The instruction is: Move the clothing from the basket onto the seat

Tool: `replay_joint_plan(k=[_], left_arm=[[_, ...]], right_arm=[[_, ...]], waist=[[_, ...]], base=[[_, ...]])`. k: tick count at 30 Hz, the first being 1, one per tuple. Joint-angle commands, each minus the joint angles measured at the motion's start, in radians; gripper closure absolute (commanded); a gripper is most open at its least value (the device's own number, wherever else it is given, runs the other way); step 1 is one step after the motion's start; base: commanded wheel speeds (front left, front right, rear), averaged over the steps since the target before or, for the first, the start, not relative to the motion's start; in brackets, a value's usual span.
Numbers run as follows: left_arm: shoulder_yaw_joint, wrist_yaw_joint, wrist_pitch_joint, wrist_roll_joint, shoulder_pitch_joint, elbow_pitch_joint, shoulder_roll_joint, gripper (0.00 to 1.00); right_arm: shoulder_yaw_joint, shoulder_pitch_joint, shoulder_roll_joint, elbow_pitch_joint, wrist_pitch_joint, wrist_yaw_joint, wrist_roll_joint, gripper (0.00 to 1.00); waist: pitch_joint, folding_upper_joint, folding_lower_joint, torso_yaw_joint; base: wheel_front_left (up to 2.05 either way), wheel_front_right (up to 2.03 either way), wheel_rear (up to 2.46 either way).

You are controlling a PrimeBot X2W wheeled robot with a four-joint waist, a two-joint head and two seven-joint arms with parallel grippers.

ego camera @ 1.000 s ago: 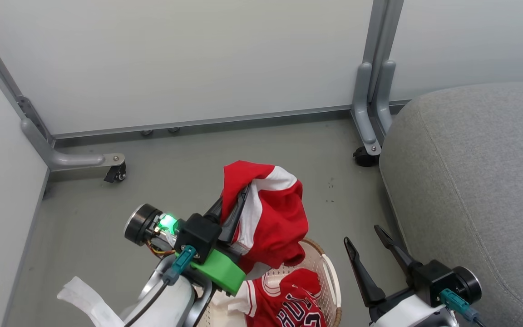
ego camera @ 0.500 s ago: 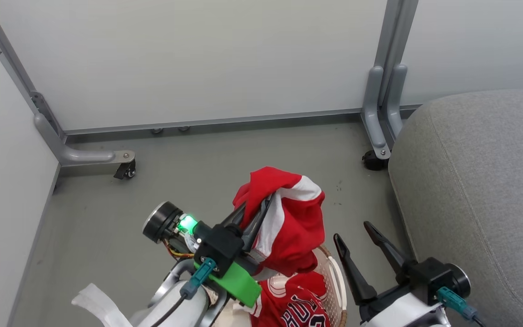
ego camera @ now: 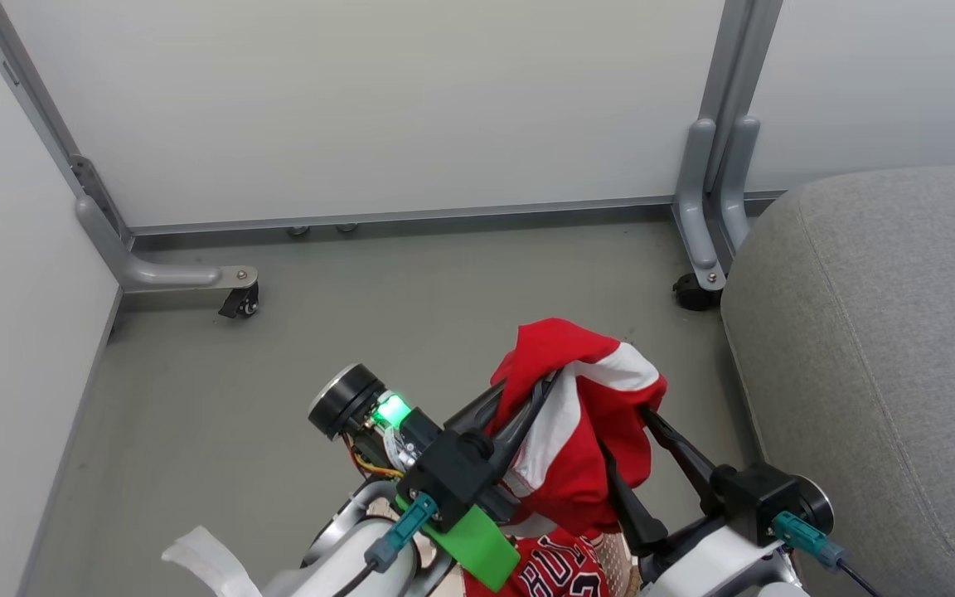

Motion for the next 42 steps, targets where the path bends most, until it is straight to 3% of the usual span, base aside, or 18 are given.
replay_joint_plan(k=[1,7,8,9,12,13,35,36,37,38,42], left_arm=[[-0.003,-0.008,-0.003,0.001,-0.019,-0.009,0.0,1.0],[-0.025,-0.026,0.003,-0.01,-0.027,-0.024,0.008,1.0],[-0.027,-0.028,0.005,-0.014,-0.028,-0.028,0.01,1.0],[-0.029,-0.031,0.01,-0.018,-0.03,-0.033,0.012,1.0],[-0.032,-0.035,0.018,-0.02,-0.033,-0.044,0.018,1.0],[-0.034,-0.035,0.02,-0.021,-0.034,-0.048,0.02,1.0],[-0.041,-0.04,0.049,-0.079,-0.023,-0.009,0.036,1.0],[-0.042,-0.041,0.052,-0.082,-0.025,-0.008,0.036,0.85],[-0.042,-0.041,0.054,-0.086,-0.025,-0.007,0.035,0.64],[-0.043,-0.041,0.055,-0.087,-0.026,-0.006,0.034,0.0],[-0.044,-0.038,0.054,-0.092,-0.03,-0.005,0.034,0.0]], right_arm=[[0.006,-0.009,-0.008,0.009,-0.005,-0.001,0.013,0.0],[0.063,-0.016,-0.033,0.052,-0.005,-0.001,0.049,0.0],[0.069,-0.02,-0.036,0.057,-0.005,-0.001,0.054,0.07],[0.073,-0.023,-0.038,0.06,-0.005,-0.001,0.056,0.35],[0.087,-0.025,-0.042,0.064,-0.005,-0.001,0.064,0.94],[0.093,-0.025,-0.045,0.064,-0.005,-0.001,0.066,1.0],[0.104,-0.014,-0.06,0.042,-0.005,-0.001,0.077,1.0],[0.104,-0.013,-0.061,0.041,-0.005,-0.001,0.077,1.0],[0.103,-0.013,-0.062,0.041,-0.005,-0.001,0.077,1.0],[0.103,-0.013,-0.062,0.04,-0.005,-0.001,0.078,1.0],[0.1,-0.014,-0.063,0.037,-0.005,-0.001,0.078,1.0]], waist=[[-0.001,0.0,0.0,0.003],[-0.008,0.0,0.0,0.009],[-0.009,0.0,0.0,0.009],[-0.008,0.0,0.0,0.01],[-0.007,0.0,0.0,0.011],[-0.006,0.0,0.0,0.012],[0.011,0.0,0.0,0.015],[0.012,0.0,0.0,0.015],[0.013,0.0,0.0,0.015],[0.014,0.0,0.0,0.015],[0.019,0.0,0.0,0.015]], base=[[0.0,0.0,0.0],[0.0,0.0,0.0],[0.0,0.0,0.0],[0.0,0.0,0.0],[0.0,0.0,0.0],[0.0,0.0,0.0],[0.0,0.0,0.0],[0.0,0.0,0.0],[0.0,0.0,0.0],[0.0,0.0,0.0],[0.0,0.0,0.0]])
